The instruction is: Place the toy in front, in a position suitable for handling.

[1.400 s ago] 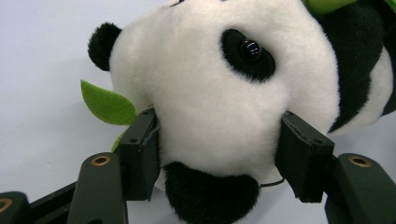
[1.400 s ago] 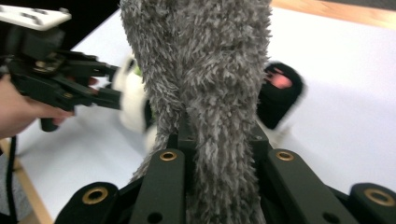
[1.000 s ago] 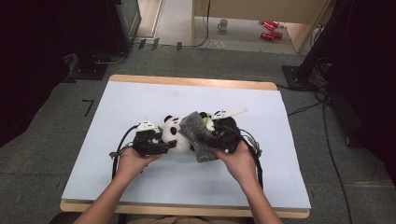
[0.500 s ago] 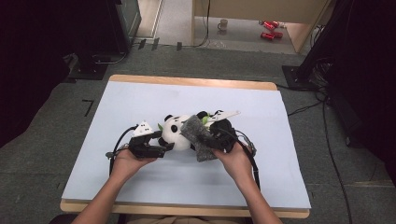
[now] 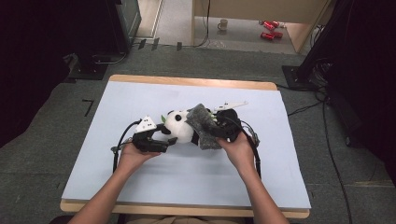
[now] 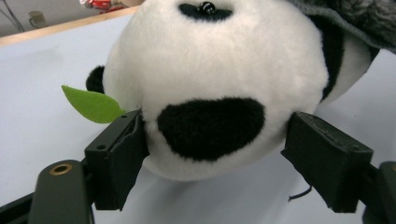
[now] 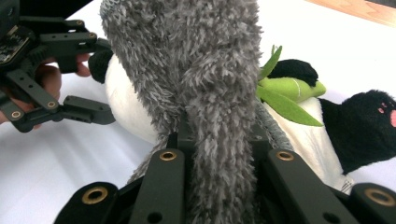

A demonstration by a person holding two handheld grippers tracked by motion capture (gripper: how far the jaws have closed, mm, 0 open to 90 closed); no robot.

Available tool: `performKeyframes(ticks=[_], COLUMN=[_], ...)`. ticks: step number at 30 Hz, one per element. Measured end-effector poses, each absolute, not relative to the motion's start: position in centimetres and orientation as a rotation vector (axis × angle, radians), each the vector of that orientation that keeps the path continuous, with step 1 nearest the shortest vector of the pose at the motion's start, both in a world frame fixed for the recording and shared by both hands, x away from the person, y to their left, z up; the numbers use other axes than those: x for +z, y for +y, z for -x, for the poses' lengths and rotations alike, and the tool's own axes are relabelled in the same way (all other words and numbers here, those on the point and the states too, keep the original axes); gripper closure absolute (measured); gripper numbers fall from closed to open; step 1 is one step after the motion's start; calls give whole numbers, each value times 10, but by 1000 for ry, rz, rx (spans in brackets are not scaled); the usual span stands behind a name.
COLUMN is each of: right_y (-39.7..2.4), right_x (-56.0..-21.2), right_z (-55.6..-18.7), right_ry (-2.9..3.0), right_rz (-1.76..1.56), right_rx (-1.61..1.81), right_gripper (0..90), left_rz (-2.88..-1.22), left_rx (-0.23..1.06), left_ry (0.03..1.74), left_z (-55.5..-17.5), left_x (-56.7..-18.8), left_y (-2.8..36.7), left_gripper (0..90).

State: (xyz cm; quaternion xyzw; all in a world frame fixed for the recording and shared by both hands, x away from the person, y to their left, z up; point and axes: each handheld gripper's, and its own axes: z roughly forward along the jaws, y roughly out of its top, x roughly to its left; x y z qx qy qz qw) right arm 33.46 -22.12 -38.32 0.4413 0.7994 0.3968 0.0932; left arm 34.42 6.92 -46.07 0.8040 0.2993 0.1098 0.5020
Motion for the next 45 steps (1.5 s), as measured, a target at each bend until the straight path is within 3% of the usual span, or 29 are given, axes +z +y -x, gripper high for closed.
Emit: performKeyframes(ticks=[7,15,18,21,32,45], right_y=[-226,-224,-226,-226,-198,-164], right_x=[-384,-385,-383,-381,-356,-392], right_z=[-338,-342,-345,-346,-322,-327], right_ry=[2359,2331,2311,2300,2300,2393], right_rz=[-1352,-1335,-1335,-1323,-1226,-1221], right_rx=[1205,1193,1188,1188,1273,1318], right_gripper=[758,751,752,752,755,755], left_rz=[-1926,-1927,-1969,-1961,-1904,-1907], left_rx=[246,223,199,184,194,217], left_ry=[675,781,827,879,938,925], left_z=[-361,-354,-334,-314,-307,-297], left_x=[-467,-463,-456,-456,-460,-456], left_y=[65,61,56,52,48,38], left_gripper=[239,525,571,579,577,576])
